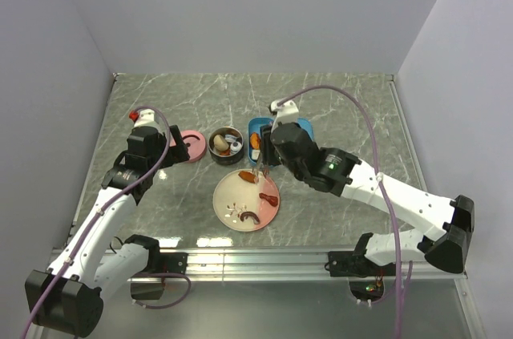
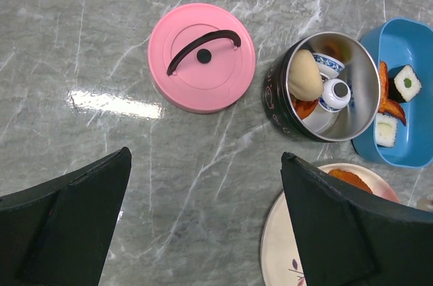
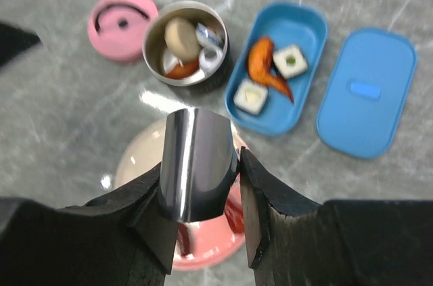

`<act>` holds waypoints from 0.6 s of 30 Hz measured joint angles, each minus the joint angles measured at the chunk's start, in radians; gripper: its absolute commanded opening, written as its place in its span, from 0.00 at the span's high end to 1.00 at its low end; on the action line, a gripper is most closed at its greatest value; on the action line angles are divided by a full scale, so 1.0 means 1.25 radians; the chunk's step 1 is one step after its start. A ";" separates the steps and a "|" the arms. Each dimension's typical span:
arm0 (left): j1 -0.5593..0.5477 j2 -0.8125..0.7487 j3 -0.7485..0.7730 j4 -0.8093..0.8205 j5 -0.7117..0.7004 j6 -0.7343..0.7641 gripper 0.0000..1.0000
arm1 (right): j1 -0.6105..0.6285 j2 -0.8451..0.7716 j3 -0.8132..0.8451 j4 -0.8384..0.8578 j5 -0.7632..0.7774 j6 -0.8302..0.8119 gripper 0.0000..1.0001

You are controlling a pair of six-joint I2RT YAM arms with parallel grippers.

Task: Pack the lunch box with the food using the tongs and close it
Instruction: Pick up the food using the clamp

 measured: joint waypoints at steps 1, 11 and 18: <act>0.000 -0.001 0.000 0.000 0.000 0.000 0.01 | 0.006 -0.009 -0.017 -0.004 0.000 0.003 0.57; 0.000 -0.010 0.000 -0.003 0.003 -0.006 0.01 | 0.016 -0.056 -0.126 -0.015 -0.007 0.011 0.57; 0.000 -0.019 0.000 -0.008 0.008 -0.009 0.01 | 0.017 -0.065 -0.137 0.000 -0.021 0.008 0.57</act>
